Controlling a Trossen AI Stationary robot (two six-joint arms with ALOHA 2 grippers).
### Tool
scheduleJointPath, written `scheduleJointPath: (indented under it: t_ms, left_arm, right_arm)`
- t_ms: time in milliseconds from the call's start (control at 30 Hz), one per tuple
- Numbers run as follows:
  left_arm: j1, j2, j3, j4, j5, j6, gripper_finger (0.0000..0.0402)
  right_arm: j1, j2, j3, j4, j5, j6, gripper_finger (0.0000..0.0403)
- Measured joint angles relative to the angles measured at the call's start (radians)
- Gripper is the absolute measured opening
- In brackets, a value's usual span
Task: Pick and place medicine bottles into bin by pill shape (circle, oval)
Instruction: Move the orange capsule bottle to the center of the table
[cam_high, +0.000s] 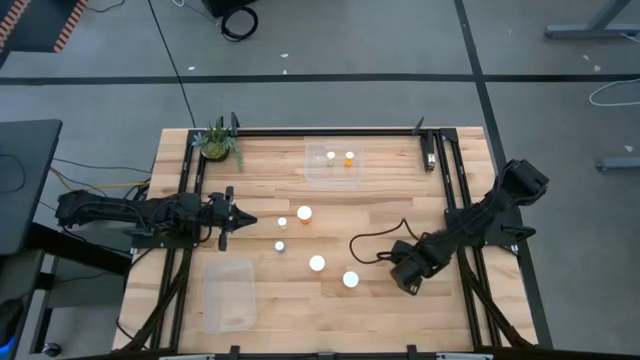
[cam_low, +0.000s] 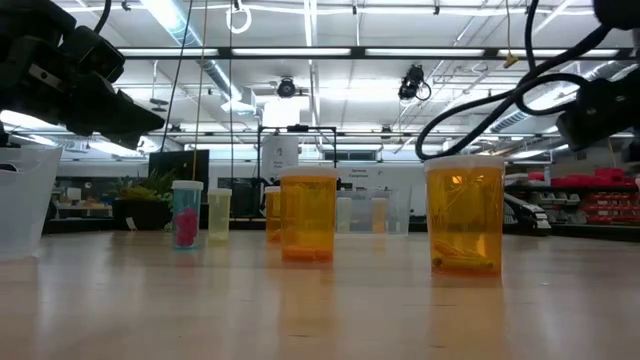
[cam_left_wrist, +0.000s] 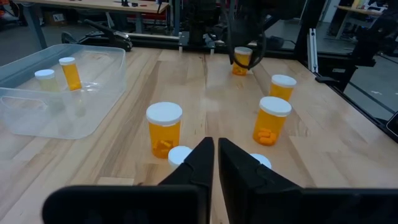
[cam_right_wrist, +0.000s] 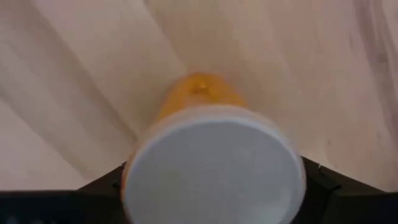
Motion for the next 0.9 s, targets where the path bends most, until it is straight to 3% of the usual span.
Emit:
scheduleJointPath:
  t_ms: [533,700,900]
  left_arm:
    - [0.0,0.0,0.0,0.0,0.0,0.0,0.0028]
    - [0.0,0.0,0.0,0.0,0.0,0.0,0.0034]
    - [0.0,0.0,0.0,0.0,0.0,0.0,0.0038]
  right_arm:
    - [-0.115,-0.008,0.001,0.051,-0.043,-0.134,0.0201]
    - [-0.156,-0.007,0.027,0.039,-0.062,-0.191,0.0203]
    - [-0.222,-0.007,0.146,0.006,0.037,-0.299,0.0208]
